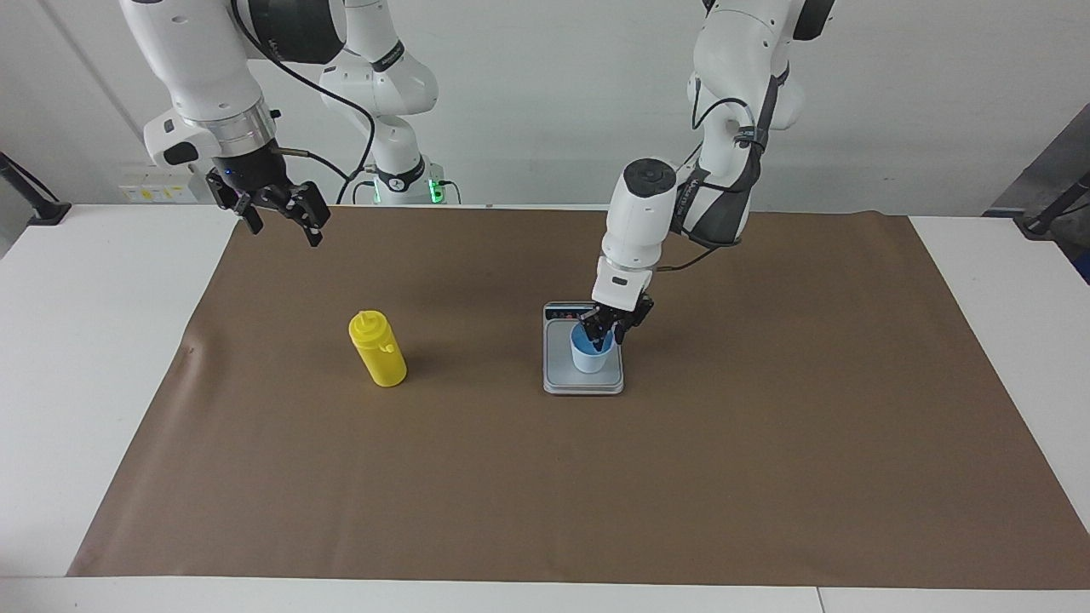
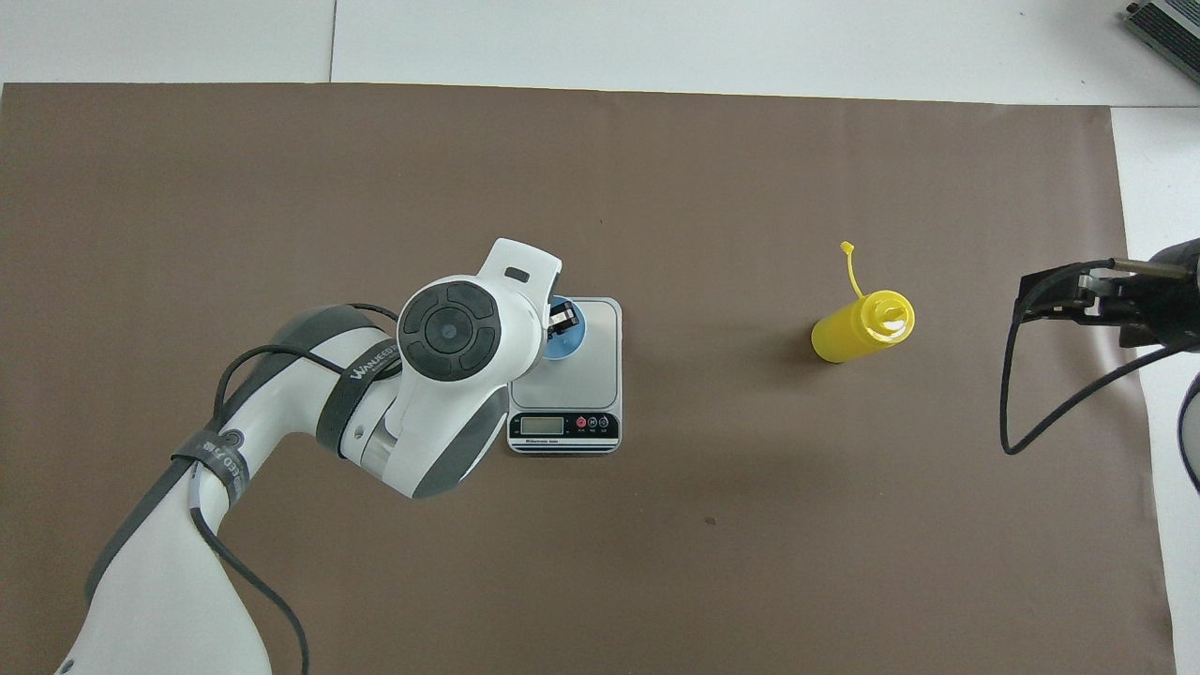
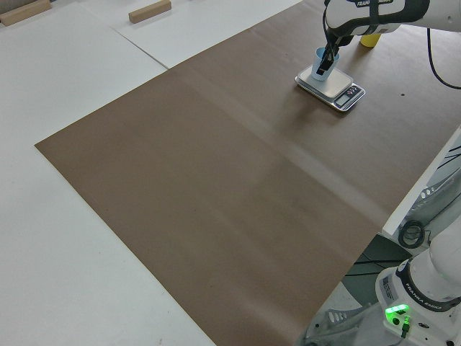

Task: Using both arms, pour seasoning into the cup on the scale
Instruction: 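Carry the cup with the left gripper and set it on the scale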

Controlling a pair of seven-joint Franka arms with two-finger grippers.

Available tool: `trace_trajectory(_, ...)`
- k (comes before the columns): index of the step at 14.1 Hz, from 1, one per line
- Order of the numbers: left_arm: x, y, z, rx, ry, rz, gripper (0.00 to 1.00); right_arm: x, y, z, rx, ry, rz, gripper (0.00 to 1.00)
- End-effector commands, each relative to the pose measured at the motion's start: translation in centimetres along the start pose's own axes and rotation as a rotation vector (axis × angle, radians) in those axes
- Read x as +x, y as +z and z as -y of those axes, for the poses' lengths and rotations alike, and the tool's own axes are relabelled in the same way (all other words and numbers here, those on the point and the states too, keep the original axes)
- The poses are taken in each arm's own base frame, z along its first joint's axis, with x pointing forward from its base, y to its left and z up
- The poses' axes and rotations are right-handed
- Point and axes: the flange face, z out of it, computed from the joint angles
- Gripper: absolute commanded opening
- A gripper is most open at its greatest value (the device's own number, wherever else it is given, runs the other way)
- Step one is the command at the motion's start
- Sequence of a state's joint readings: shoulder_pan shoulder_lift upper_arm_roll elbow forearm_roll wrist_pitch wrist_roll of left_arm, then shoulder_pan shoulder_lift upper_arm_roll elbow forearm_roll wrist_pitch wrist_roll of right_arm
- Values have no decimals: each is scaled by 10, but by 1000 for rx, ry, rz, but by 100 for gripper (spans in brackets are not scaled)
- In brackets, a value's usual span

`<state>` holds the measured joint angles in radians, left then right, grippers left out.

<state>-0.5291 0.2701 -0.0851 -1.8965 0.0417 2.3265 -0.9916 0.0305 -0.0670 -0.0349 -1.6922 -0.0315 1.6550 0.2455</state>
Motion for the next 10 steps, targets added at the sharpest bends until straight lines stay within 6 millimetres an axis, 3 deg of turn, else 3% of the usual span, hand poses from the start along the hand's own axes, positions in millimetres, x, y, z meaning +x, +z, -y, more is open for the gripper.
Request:
trace_trajectory(1, 9, -28, 9, 25, 1, -24, 100, -2, 2, -4, -8, 16, -4, 100)
trace_trajectory(4, 42, -69, 45, 50, 67, -32, 100, -2, 1, -5, -8, 17, -4, 100)
trace_trajectory(7, 70, -85, 77, 80, 143, -19, 100, -2, 1, -5, -8, 17, -4, 100)
trace_trajectory(10, 103, -109, 126, 103, 220, -5, 100, -2, 1, -5, -8, 17, -4, 100)
